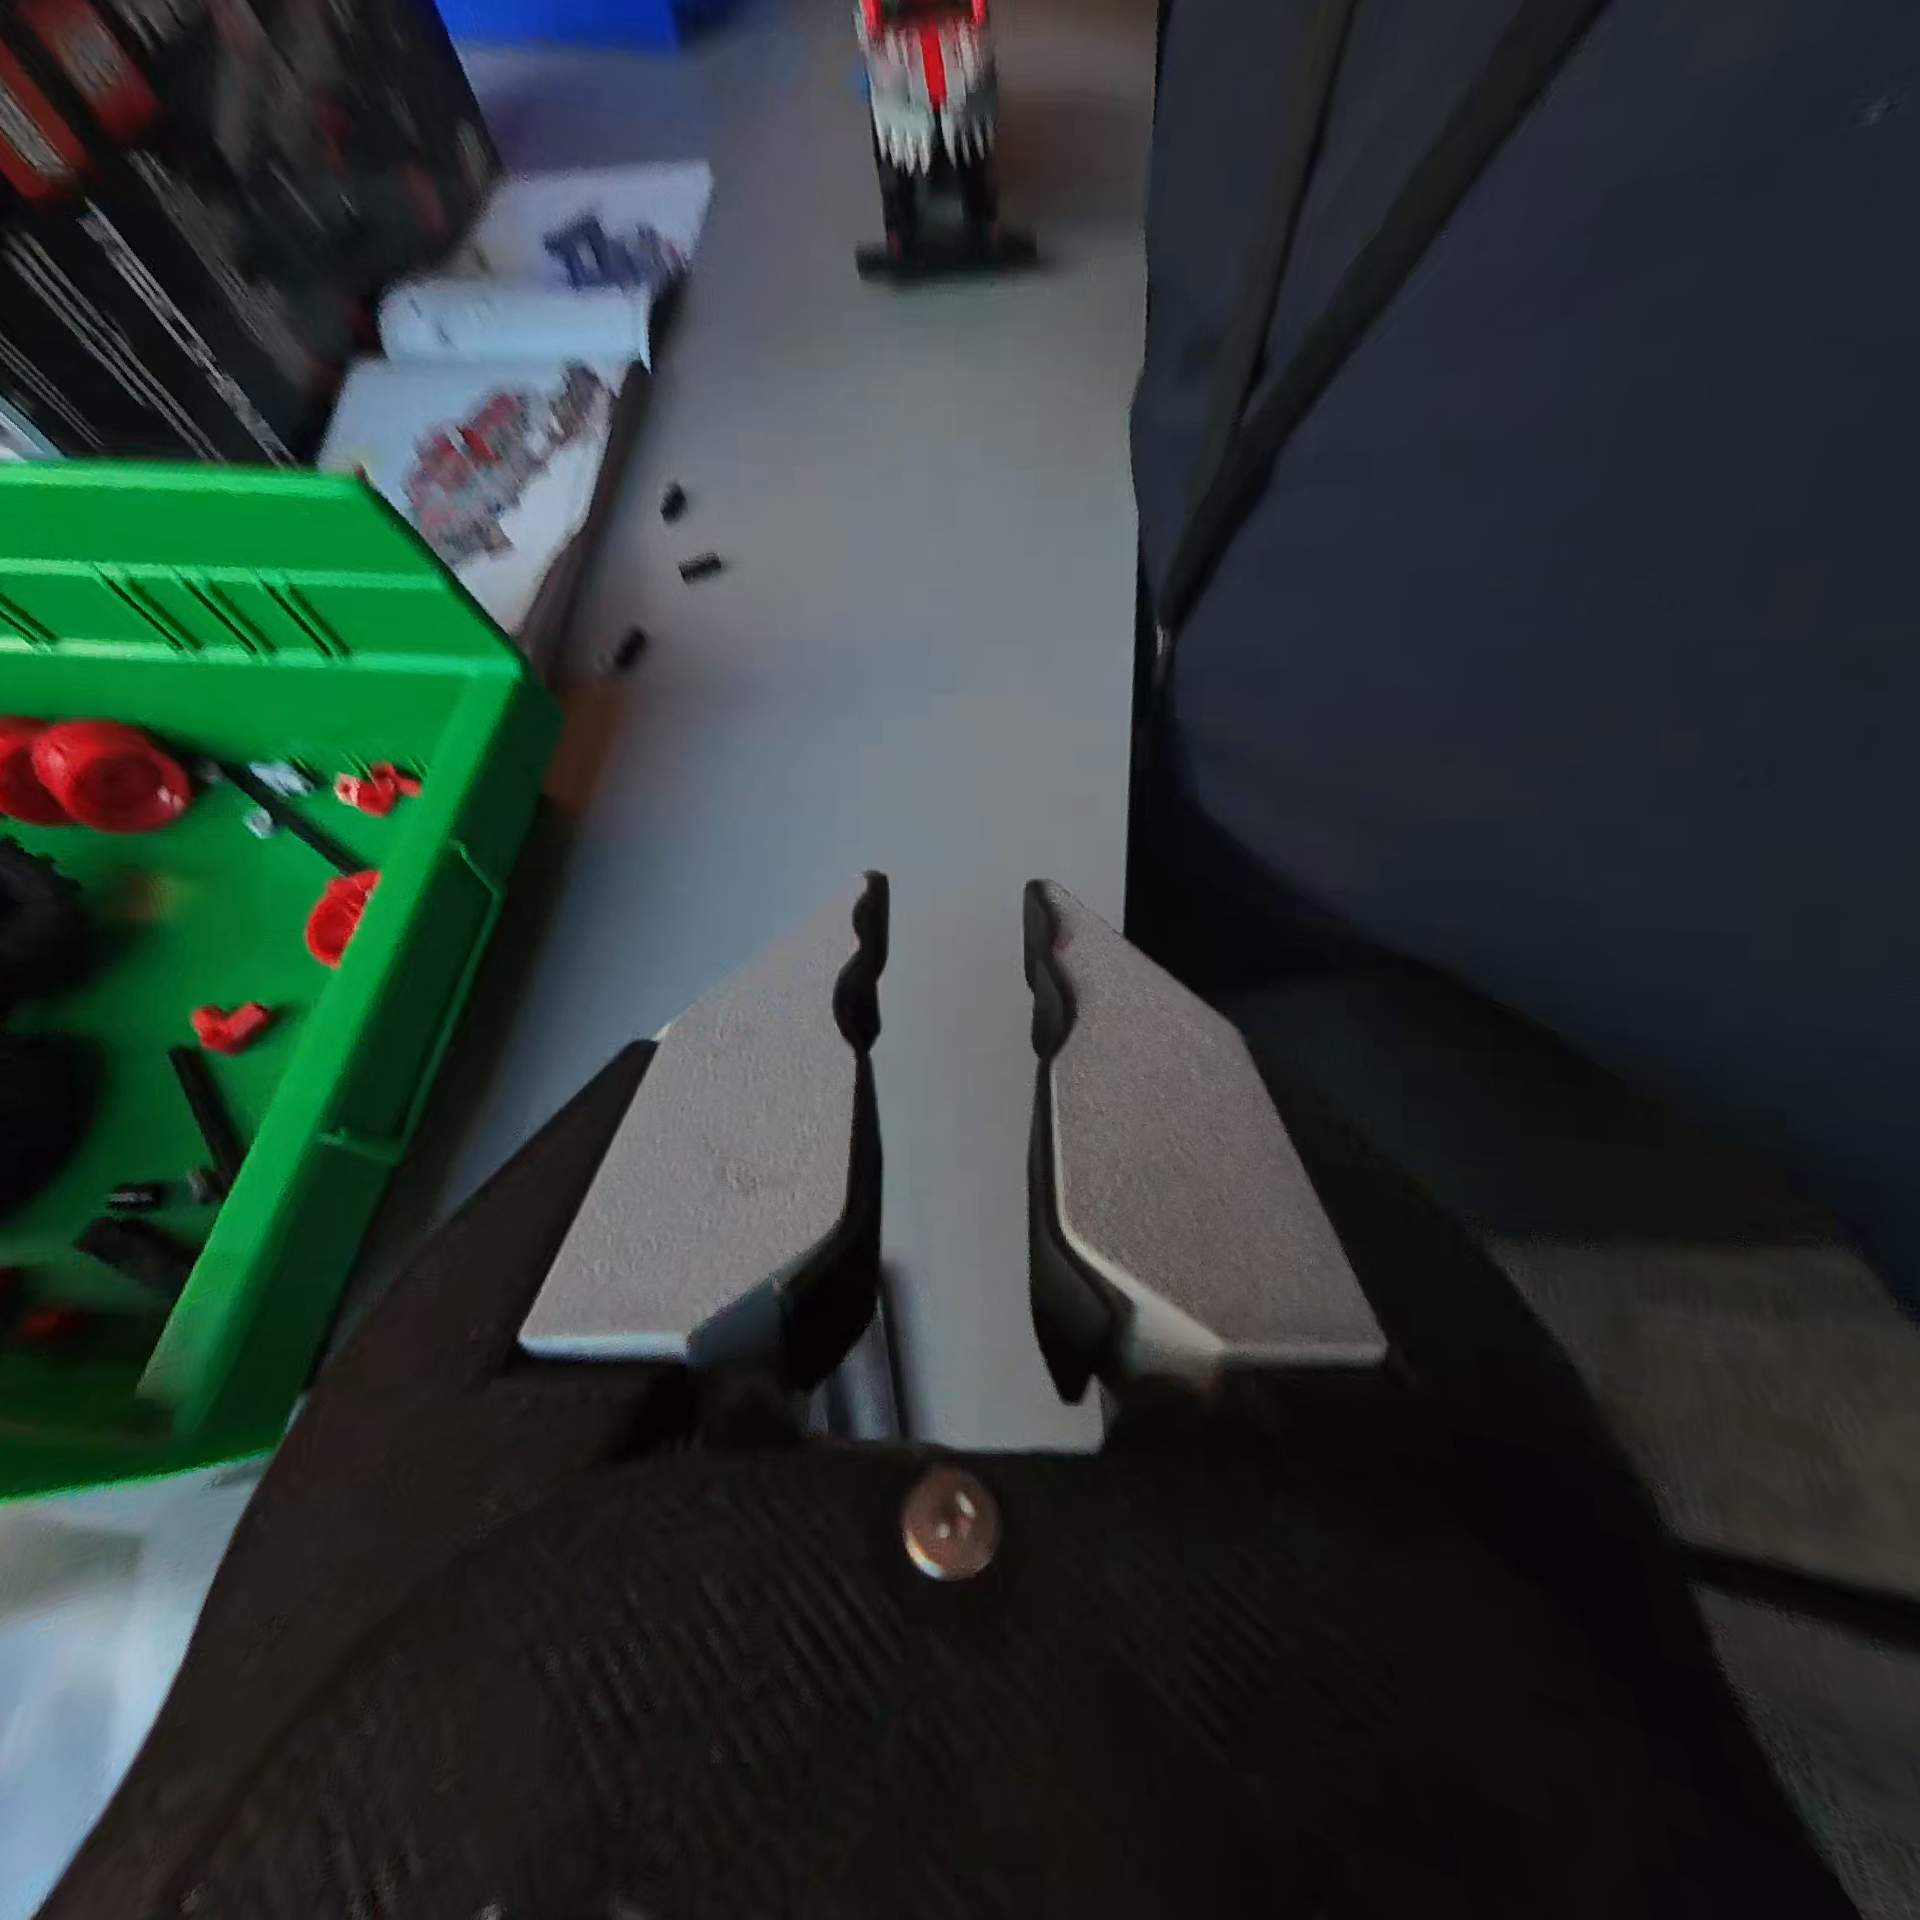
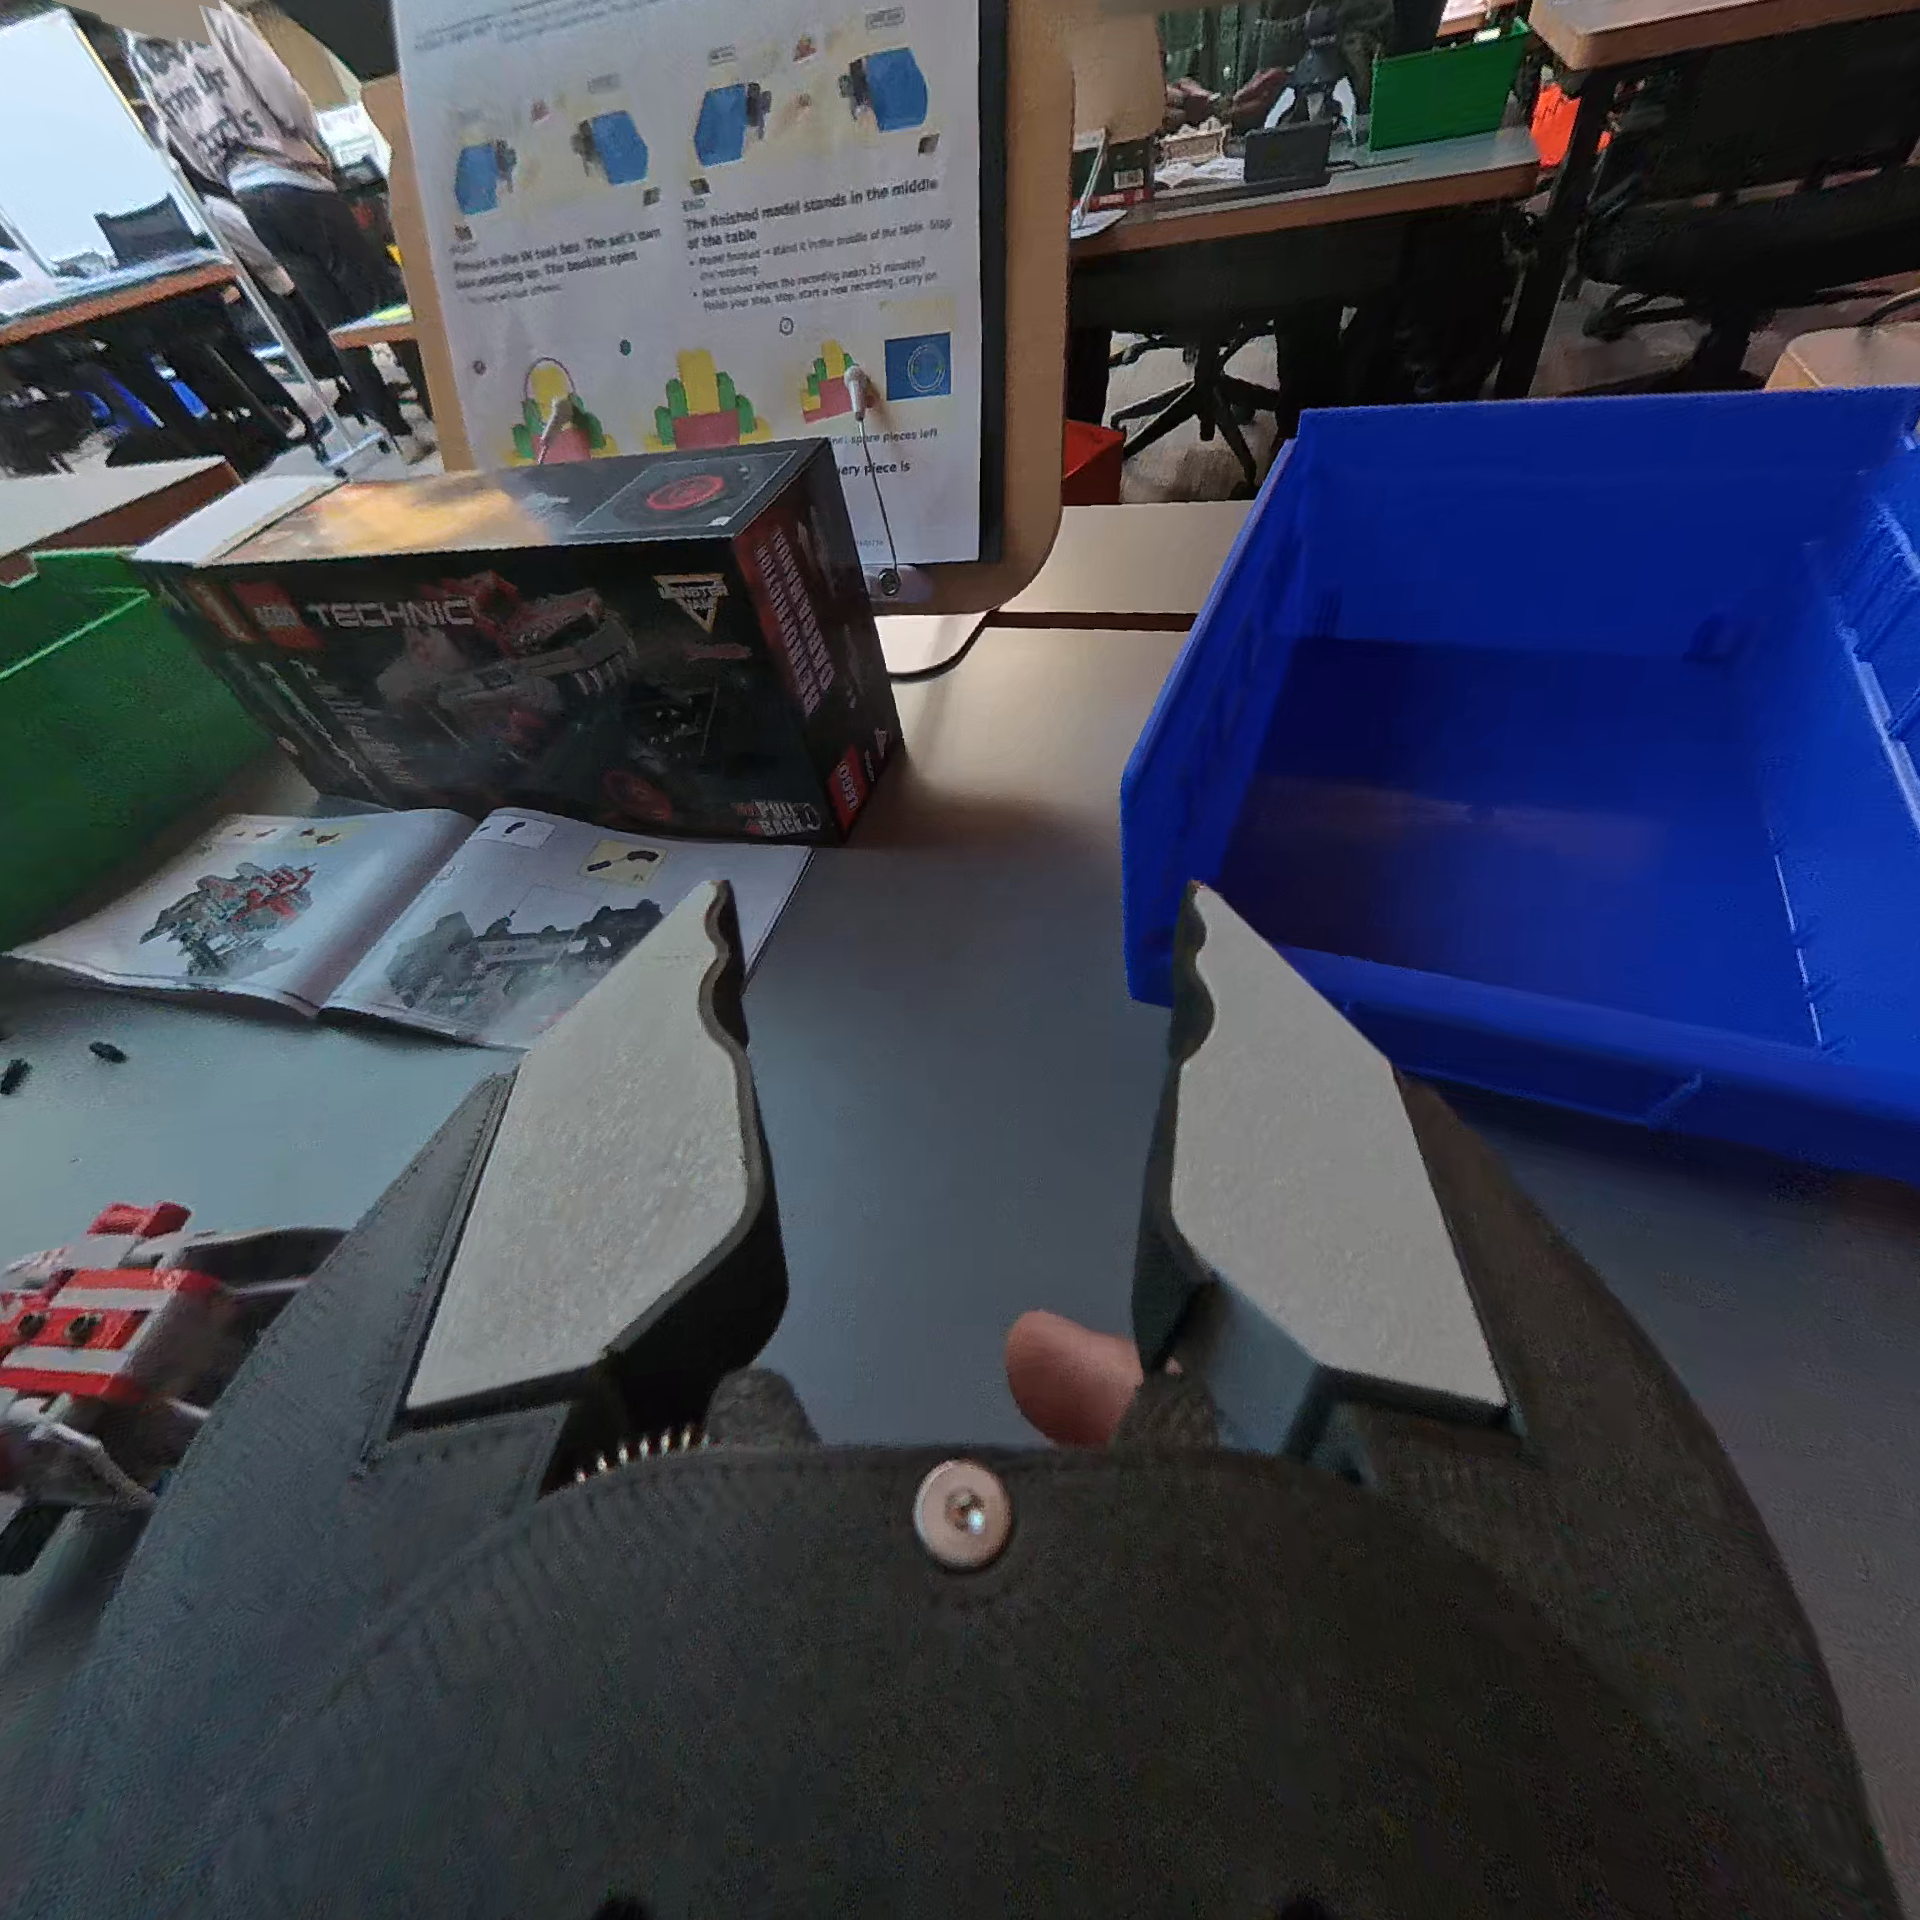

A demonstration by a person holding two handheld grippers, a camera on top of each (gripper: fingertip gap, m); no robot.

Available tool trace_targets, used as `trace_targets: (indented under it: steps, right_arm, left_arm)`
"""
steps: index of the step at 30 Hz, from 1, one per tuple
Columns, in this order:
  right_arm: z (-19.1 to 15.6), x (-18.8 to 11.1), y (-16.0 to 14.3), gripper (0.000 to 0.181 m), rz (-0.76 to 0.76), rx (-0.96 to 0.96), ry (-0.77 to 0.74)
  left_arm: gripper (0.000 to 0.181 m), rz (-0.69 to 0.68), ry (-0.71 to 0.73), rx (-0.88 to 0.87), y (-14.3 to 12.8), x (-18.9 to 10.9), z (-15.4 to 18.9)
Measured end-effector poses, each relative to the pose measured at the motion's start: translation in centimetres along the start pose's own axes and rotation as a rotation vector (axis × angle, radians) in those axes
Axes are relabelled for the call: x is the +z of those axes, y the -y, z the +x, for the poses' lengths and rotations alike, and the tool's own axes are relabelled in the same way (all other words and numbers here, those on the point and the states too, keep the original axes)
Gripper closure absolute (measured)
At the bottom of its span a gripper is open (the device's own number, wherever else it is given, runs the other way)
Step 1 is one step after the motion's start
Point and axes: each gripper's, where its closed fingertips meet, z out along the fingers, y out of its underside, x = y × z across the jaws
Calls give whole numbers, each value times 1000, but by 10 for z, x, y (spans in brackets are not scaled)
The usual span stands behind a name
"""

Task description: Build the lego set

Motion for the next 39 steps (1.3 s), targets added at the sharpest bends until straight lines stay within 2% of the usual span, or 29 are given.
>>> trace_targets:
  steps: [1, 3, 6, 12, 17, 21, 25, 30, 33, 34, 36, 39]
  right_arm:
    - [-1, -2, -3, 100, -5, -16, 5]
    - [-3, -5, -10, 100, -8, -39, 25]
    - [-8, -5, -17, 100, 8, -56, 75]
    - [-19, 6, -26, 108, 82, -63, 205]
    - [-32, 19, -37, 108, 99, -133, 270]
    - [-47, 17, -40, 108, 102, -145, 337]
    - [-54, 17, -54, 107, 40, -156, 380]
    - [-57, 18, -57, 109, 26, -170, 390]
    - [-56, 22, -60, 108, 5, -191, 367]
    - [-55, 22, -60, 107, 6, -191, 354]
    - [-50, 22, -58, 107, 13, -181, 330]
    - [-43, 23, -56, 107, 19, -171, 289]
  left_arm:
    - [157, 56, 13, -13, 11, 3, 0]
    - [161, 161, 74, -41, 31, 10, -5]
    - [172, 302, 55, -76, 60, 32, 2]
    - [165, 512, 151, -205, 102, 86, -16]
    - [168, 494, 207, -277, 109, 131, -29]
    - [166, 381, 260, -301, 101, 167, -43]
    - [161, 285, 219, -282, 95, 194, -42]
    - [165, 311, 215, -289, 99, 196, -45]
    - [176, 325, 212, -270, 101, 188, -44]
    - [174, 320, 237, -274, 101, 180, -50]
    - [171, 266, 376, -279, 97, 150, -77]
    - [167, 150, 649, -277, 88, 75, -134]
